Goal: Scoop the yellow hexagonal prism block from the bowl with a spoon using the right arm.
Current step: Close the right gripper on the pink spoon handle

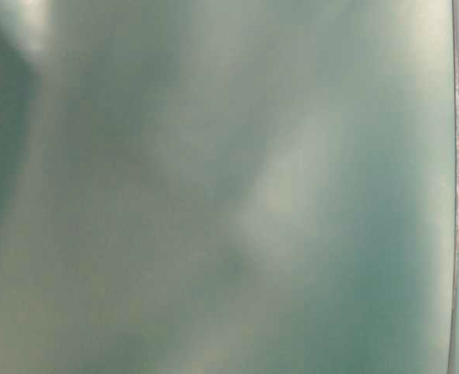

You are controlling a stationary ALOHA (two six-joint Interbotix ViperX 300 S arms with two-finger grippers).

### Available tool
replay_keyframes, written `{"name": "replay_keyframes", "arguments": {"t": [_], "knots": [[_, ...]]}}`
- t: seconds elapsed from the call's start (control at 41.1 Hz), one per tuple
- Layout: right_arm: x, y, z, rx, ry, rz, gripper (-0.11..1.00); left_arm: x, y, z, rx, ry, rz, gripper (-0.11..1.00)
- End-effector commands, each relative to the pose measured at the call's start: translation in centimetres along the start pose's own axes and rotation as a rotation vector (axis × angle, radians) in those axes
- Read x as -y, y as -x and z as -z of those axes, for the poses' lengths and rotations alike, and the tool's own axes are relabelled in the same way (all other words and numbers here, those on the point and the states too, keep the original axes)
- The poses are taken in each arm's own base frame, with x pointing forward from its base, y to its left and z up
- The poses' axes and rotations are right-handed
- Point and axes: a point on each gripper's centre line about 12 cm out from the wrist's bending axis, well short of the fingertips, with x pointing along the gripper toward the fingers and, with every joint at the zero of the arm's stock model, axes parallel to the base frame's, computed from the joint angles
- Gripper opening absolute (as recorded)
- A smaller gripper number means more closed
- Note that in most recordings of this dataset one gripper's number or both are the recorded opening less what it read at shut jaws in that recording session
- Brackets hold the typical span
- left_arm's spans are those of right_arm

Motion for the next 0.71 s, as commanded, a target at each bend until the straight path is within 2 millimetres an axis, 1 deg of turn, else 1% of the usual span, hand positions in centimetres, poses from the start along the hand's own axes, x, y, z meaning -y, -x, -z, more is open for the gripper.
{"name": "replay_keyframes", "arguments": {"t": [0.0,0.682], "knots": [[-0.14,0.15,-0.38,0.022,-0.004,-0.007,0.53,-0.03,-0.34,-0.88,0.021,-0.005,-0.001,-0.01],[-0.34,0.11,-0.79,0.053,0.001,-0.016,0.53,-0.03,-0.31,-0.89,0.021,-0.005,-0.001,-0.01]]}}
